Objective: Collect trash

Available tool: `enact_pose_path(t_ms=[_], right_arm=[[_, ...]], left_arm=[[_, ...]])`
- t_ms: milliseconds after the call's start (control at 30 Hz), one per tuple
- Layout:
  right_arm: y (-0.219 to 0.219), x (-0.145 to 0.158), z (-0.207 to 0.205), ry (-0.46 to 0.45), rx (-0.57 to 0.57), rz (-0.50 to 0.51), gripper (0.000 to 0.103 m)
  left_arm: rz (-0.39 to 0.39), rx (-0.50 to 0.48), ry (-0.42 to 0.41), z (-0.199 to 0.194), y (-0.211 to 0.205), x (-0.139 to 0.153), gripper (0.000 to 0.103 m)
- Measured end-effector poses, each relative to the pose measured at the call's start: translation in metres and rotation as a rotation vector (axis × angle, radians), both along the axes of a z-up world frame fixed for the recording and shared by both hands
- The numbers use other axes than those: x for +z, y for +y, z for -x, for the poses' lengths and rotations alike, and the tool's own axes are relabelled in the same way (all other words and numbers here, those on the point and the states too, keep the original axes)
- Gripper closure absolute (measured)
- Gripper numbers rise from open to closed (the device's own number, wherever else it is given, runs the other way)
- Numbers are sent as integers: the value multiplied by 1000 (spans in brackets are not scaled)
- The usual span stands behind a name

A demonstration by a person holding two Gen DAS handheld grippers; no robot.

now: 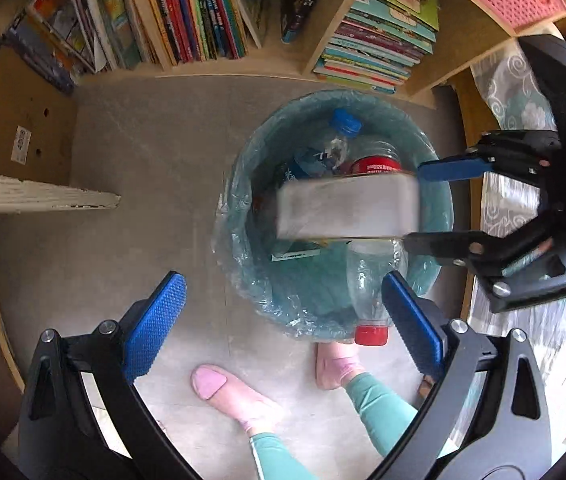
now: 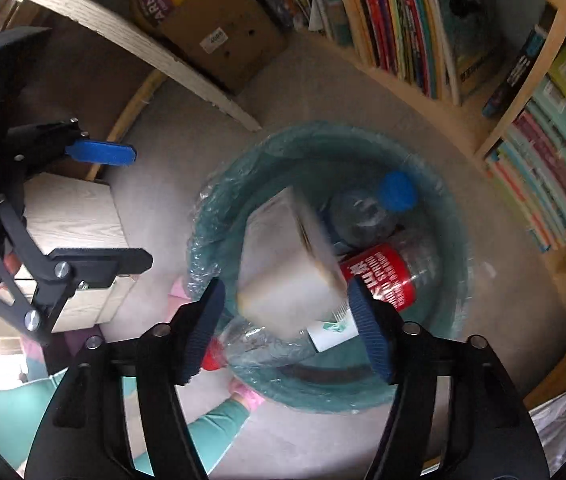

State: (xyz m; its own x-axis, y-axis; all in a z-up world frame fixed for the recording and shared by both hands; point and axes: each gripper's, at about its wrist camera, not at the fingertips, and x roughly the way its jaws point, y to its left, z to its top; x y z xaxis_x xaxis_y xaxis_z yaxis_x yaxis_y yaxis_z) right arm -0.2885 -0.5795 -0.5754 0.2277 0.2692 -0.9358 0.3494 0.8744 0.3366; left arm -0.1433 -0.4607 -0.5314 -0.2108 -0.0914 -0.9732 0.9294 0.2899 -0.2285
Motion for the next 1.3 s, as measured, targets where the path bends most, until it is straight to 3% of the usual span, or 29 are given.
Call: enact_pose_path(t_ms=[333,500,600,800,967,1067,1300], right_arm=[[-10,50,24,7,-8,34,34],[-11,88,33,-5,-9,34,34],[-9,125,39,-21,-7,59,34],[-10,233,54,-98,-27,103,34],[-9,315,69,-158,-51,169,34],[-8,354,78,-201,-88,198,34],[-1,440,82,-290,-83,281,33]], left_arm=[[33,-53,-7,12,0,32,7],[44,-66,-10,17,0,64,7],[61,-87,-18,24,-1,101,7],[131,-154,-70,48,-8,203,7],[204,-161,-63,61,-13,281,7],[231,-187,-152,71,-12,321,7],[322,-129,-161,71,8,400,7]])
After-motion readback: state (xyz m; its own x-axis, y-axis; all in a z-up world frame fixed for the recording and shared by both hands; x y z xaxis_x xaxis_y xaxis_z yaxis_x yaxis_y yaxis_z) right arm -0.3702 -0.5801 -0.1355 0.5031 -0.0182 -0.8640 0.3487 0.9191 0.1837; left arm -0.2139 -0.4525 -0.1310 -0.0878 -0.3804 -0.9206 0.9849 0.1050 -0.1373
